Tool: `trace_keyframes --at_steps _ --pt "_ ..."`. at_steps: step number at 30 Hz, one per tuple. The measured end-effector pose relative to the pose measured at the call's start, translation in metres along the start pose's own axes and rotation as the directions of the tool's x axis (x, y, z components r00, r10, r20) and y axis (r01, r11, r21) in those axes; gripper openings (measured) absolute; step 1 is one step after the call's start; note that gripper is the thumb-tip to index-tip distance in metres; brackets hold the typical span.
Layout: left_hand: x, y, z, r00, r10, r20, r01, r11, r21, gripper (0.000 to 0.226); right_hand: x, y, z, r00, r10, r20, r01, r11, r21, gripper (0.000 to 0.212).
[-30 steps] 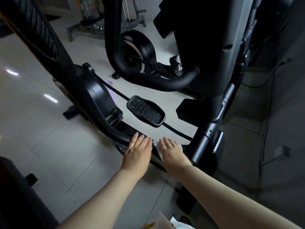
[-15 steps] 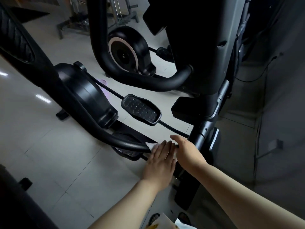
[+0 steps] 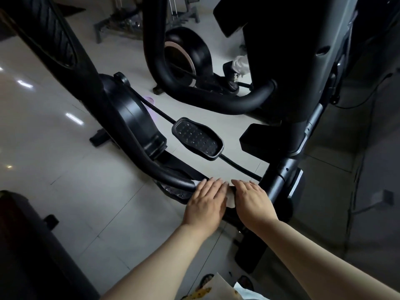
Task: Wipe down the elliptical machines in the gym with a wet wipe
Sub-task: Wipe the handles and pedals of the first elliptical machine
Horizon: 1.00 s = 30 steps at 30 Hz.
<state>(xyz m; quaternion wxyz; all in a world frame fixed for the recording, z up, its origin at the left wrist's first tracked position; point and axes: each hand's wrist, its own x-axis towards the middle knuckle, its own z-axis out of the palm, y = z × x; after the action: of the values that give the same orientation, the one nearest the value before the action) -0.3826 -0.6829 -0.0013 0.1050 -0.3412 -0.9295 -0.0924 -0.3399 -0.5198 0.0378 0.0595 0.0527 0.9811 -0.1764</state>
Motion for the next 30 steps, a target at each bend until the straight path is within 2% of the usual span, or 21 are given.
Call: trace_keyframes --at_steps 2,4,6,8,10,13,15,20,25,30 --pt "-0.006 -0.014 -0.006 0.995 -0.090 -0.054 0.092 0.995 0.040 0.047 0.001 -0.003 0.003 1.000 0.027 -0.012 -0.027 1.000 -0.014 0.058" --pt "-0.008 -0.016 -0.008 0.983 -0.161 -0.090 0.166 0.985 0.051 0.046 0.001 -0.007 0.005 0.998 0.042 -0.046 -0.043 0.999 -0.027 0.064" --pt "-0.009 -0.009 -0.005 0.991 -0.112 -0.077 0.114 0.993 0.021 0.048 0.002 -0.008 0.007 0.998 0.033 -0.046 -0.035 0.999 -0.037 0.080" --pt "-0.011 -0.006 -0.002 0.999 0.030 -0.034 -0.030 0.999 0.011 0.054 0.002 -0.006 0.010 0.999 0.017 -0.047 -0.019 0.999 -0.050 0.086" --pt "-0.008 -0.016 -0.008 0.997 0.072 -0.035 -0.069 0.995 0.066 0.053 0.002 -0.006 0.010 0.998 0.023 -0.056 -0.026 0.999 -0.041 0.080" --pt "-0.001 -0.040 -0.023 0.989 -0.091 -0.118 0.113 0.974 0.194 0.048 0.003 -0.009 0.010 0.997 0.065 -0.042 -0.067 0.997 -0.048 0.052" --pt "-0.001 -0.046 -0.026 0.982 -0.133 -0.133 0.162 0.957 0.239 0.041 0.005 -0.013 0.010 0.997 0.072 -0.042 -0.074 0.996 -0.042 0.048" --pt "-0.017 -0.033 -0.019 0.994 0.082 -0.069 -0.067 0.979 0.192 0.045 0.011 -0.021 0.016 0.997 0.073 -0.024 -0.073 0.997 -0.010 0.046" --pt "-0.016 -0.064 -0.050 0.991 0.023 -0.129 0.023 0.939 0.344 0.036 0.012 -0.023 0.018 0.997 0.078 -0.024 -0.078 0.997 0.006 0.046" --pt "-0.019 -0.084 -0.077 0.989 0.085 -0.122 -0.018 0.885 0.466 0.054 0.013 -0.036 0.017 0.999 0.051 -0.013 -0.050 0.997 0.063 0.045"
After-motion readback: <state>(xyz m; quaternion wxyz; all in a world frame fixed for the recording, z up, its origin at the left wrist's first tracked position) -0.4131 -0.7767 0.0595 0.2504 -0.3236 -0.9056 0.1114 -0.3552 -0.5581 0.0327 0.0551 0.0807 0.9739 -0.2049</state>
